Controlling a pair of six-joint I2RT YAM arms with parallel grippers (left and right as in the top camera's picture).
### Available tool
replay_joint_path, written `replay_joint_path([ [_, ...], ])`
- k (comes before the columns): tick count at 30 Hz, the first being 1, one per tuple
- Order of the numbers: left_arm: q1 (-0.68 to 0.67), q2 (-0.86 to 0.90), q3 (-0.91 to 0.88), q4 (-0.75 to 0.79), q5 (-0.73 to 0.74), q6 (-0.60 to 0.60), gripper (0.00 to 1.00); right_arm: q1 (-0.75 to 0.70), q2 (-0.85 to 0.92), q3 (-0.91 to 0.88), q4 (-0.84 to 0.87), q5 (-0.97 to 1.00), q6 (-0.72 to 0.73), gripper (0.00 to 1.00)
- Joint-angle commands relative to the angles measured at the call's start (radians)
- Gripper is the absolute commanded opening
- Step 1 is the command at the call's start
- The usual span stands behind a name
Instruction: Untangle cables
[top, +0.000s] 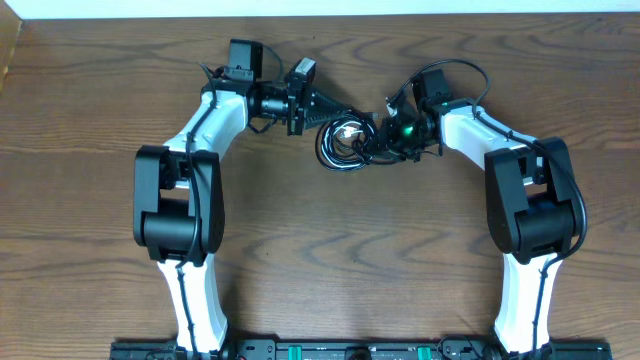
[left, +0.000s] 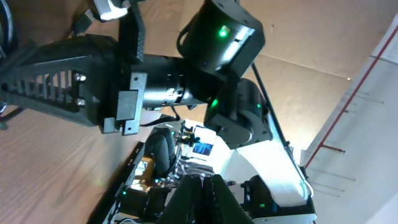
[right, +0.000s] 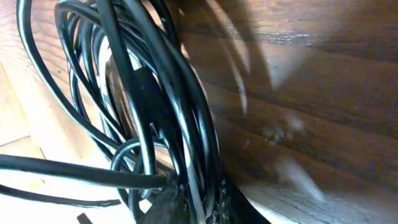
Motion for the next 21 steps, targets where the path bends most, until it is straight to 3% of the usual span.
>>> replay_joint_path([
  [1,-0.03,-0.01,0.014,-0.026,-0.095,0.064,0.07,-0.006,0.029,-0.017,-0.009,0.112,0.008,0.13],
  [5,-0.103,-0.01,0.014,-0.201,-0.397,0.121,0.07,-0.006,0.029,-0.017,-0.009,0.113,0.008,0.14],
  [11,-0.126,-0.01,0.014,-0.365,-0.699,0.154,0.07,-0.006,0.029,-0.017,-0.009,0.113,0.008,0.14],
  [16,-0.128,-0.009,0.014,-0.369,-0.818,0.153,0.09,-0.004,0.029,-0.017,-0.008,0.113,0.008,0.14],
  [21,-0.131,-0.009,0.014,-0.313,-0.834,0.111,0.15,-0.004,0.029,-0.017,-0.008,0.113,0.008,0.15],
])
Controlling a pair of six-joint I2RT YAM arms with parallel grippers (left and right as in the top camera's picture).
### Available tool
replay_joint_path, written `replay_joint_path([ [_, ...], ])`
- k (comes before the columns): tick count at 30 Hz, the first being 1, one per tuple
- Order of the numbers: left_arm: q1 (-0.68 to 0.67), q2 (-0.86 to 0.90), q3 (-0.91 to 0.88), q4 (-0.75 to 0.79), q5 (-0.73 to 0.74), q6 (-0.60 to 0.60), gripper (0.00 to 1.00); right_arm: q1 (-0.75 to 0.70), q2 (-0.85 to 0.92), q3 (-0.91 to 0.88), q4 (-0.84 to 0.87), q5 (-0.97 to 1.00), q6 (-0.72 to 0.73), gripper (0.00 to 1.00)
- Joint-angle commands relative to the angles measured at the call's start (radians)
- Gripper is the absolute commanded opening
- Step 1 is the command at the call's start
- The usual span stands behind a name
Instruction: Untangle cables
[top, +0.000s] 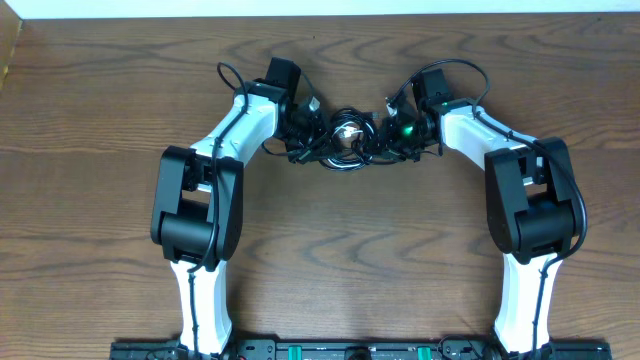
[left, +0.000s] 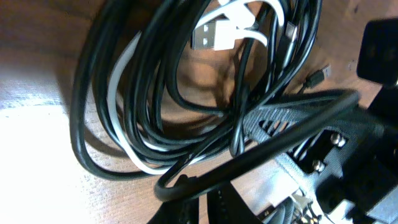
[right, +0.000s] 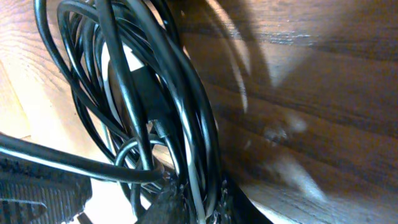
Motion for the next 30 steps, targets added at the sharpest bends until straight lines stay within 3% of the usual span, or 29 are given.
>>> replay_joint_path([
  [1,-0.003,-0.009,0.009,0.033,-0.05,-0.019,0.16,-0.004,0.029,-0.017,-0.009,0.114,0.008,0.14],
  [15,-0.098,-0.003,0.009,0.102,-0.165,-0.029,0.17,-0.004,0.029,-0.017,-0.01,0.114,0.008,0.14],
  [16,-0.101,-0.003,0.008,0.103,-0.178,-0.029,0.24,-0.004,0.029,-0.017,-0.01,0.114,0.008,0.14],
  [18,-0.101,-0.003,0.009,0.103,-0.189,-0.029,0.28,-0.004,0.029,-0.017,-0.009,0.114,0.008,0.14],
  [30,-0.106,0.023,0.008,0.116,-0.224,-0.029,0.28,-0.004,0.029,-0.017,-0.01,0.113,0.008,0.14],
])
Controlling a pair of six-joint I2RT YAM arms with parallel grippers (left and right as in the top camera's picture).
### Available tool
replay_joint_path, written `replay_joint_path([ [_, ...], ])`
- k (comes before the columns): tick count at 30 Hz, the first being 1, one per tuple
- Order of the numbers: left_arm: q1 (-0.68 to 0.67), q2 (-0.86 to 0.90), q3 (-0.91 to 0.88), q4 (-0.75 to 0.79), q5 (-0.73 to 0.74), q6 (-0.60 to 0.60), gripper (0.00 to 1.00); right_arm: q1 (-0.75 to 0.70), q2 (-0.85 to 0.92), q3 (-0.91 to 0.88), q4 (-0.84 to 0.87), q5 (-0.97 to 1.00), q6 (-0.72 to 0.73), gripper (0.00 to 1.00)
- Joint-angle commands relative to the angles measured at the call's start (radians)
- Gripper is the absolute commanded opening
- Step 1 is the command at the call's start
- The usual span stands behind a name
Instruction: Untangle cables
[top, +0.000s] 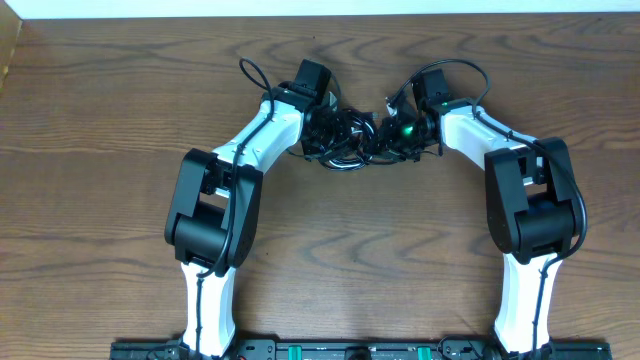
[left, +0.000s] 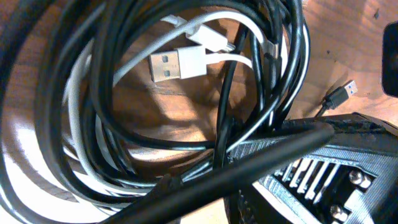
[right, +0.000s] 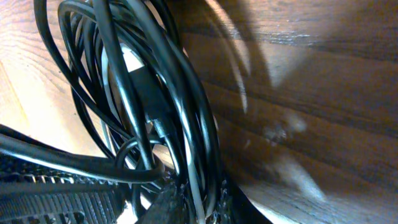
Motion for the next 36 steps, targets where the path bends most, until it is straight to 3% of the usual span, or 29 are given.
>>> replay_joint_path([
  [1,0.001,0.023,0.008,0.021,-0.023,-0.001,0.27,-0.004,0.029,-0.017,-0.01,0.114,0.008,0.14],
  [36,-0.034,0.025,0.001,0.066,-0.106,0.0,0.24,-0.004,0.029,-0.017,-0.01,0.113,0.008,0.13],
])
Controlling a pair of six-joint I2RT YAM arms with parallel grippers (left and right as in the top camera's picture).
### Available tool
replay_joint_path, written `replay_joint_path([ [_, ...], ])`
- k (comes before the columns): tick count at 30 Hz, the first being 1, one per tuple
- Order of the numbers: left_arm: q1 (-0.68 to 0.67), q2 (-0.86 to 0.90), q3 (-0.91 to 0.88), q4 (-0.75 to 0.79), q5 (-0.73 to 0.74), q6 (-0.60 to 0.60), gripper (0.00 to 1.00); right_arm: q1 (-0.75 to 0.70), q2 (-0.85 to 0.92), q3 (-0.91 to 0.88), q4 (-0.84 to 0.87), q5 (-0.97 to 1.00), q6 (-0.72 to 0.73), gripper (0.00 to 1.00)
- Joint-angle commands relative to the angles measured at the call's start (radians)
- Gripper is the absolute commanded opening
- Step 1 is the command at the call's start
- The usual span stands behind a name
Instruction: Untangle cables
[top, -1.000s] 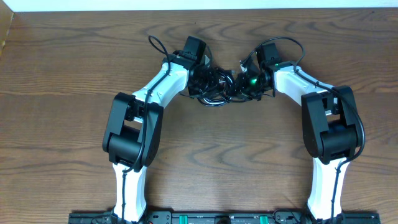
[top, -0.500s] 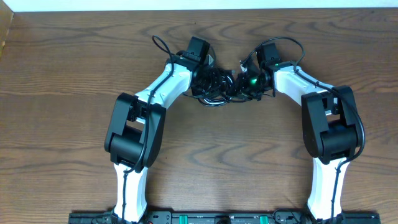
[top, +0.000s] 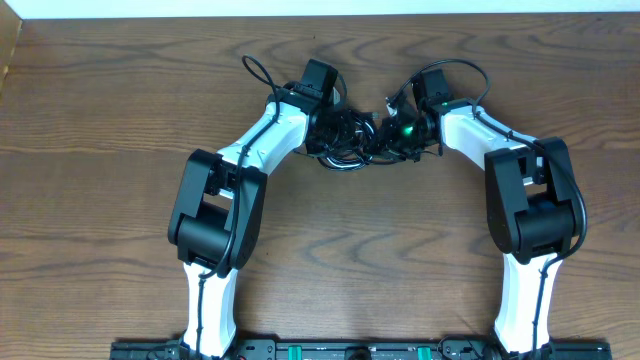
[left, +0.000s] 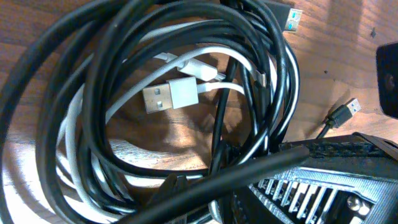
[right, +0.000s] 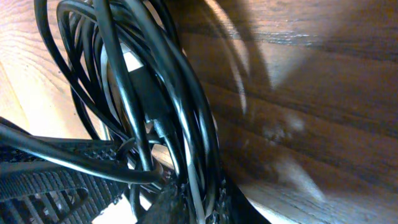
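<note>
A tangle of black cables with a white cable in it lies at the back middle of the table. In the left wrist view the black coils ring the white cable's USB plug. My left gripper presses into the tangle's left side. Its fingertips are low in the coils, and a thick black cable crosses in front and hides the gap. My right gripper is shut on the tangle's right side, with black strands running between its fingers.
The wooden table stretches wide in front of the arms. A loose small plug lies beside the tangle. My right gripper's ribbed finger sits close to my left gripper. The table's back edge runs just behind the cables.
My left gripper has shifted slightly further into the coils, and the white USB plug now sits a little lower and nearer the middle of its view. The right gripper has not moved.
My left gripper first hung turned away at the upper left of the tangle while the right gripper held the cables. It then came down at the left edge of the coils, later pushed in among them, and now sits deep in the tangle.
</note>
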Motion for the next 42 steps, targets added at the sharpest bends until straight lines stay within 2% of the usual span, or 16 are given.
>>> replay_joint_path([
  [1,-0.013,0.023,-0.003,0.018,-0.021,0.0,0.24,-0.004,0.029,-0.017,-0.01,0.112,0.007,0.13],
  [13,-0.027,0.023,-0.054,0.084,-0.018,0.0,0.23,-0.004,0.029,-0.017,-0.01,0.113,0.007,0.13],
  [15,-0.027,0.023,-0.054,0.092,-0.001,-0.001,0.18,-0.004,0.029,-0.017,-0.01,0.112,0.007,0.13],
  [17,-0.026,0.023,-0.054,0.105,0.027,-0.001,0.08,-0.004,0.029,-0.017,-0.01,0.112,0.007,0.13],
  [22,-0.013,0.023,-0.054,0.117,0.1,-0.001,0.07,-0.004,0.029,-0.017,-0.01,0.113,0.007,0.13],
  [26,0.016,0.021,-0.054,0.117,0.225,0.0,0.07,-0.004,0.029,-0.017,-0.01,0.112,0.007,0.11],
  [32,0.086,0.02,-0.054,0.117,0.492,0.0,0.07,-0.004,0.029,-0.017,-0.01,0.112,0.007,0.11],
  [42,0.127,0.02,-0.054,0.135,0.768,-0.001,0.07,-0.004,0.029,-0.017,-0.01,0.113,0.007,0.11],
])
